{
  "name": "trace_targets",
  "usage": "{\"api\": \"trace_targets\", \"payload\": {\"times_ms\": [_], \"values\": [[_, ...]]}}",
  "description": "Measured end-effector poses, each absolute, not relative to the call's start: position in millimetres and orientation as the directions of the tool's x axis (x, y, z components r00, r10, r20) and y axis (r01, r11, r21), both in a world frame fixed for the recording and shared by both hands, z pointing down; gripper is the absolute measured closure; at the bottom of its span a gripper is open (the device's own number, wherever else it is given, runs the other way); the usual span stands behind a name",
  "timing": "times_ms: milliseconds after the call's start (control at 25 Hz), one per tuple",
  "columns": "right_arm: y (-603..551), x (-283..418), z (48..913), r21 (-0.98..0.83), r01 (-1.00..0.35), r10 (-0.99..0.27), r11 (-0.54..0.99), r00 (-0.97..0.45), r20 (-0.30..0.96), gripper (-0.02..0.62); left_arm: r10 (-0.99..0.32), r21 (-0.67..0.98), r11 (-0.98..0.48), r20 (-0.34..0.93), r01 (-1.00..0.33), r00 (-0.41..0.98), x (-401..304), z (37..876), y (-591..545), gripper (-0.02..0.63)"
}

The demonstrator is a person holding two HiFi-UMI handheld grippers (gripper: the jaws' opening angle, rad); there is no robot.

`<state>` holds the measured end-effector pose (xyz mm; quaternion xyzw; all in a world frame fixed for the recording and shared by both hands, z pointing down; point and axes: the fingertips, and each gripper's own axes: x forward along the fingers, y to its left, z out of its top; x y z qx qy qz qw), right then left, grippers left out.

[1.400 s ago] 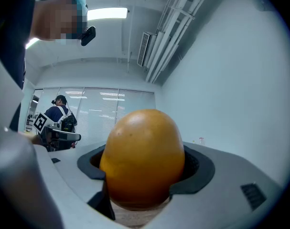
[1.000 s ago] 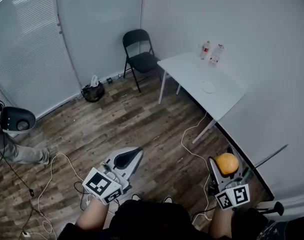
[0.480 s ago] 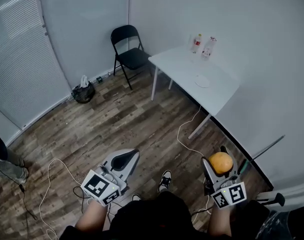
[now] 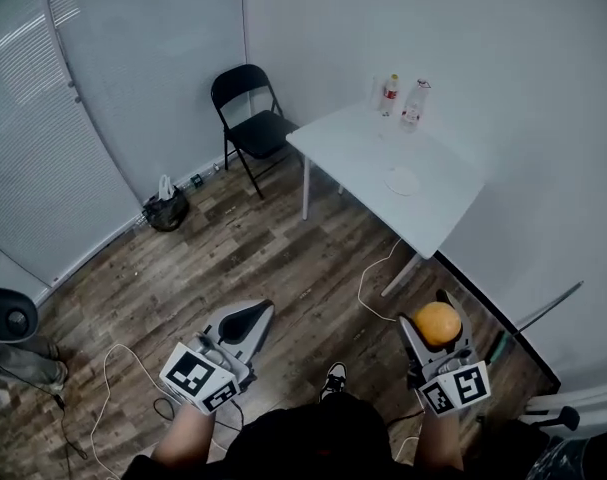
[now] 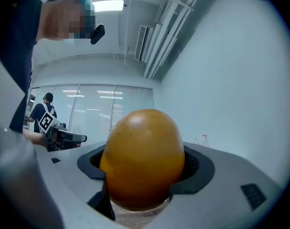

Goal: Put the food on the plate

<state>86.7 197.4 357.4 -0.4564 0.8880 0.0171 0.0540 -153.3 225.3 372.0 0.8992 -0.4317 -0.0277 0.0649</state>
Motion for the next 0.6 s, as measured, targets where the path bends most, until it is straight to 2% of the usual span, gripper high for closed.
{"api": "trace_targets", "payload": {"times_ms": [600], "values": [[31, 225, 366, -0.099, -0.812, -0.818, 0.575, -0.566, -0.105, 0.233, -0.746, 0.156, -0.654, 0.027, -0.74, 0.665, -11, 362, 54, 0.583]]}}
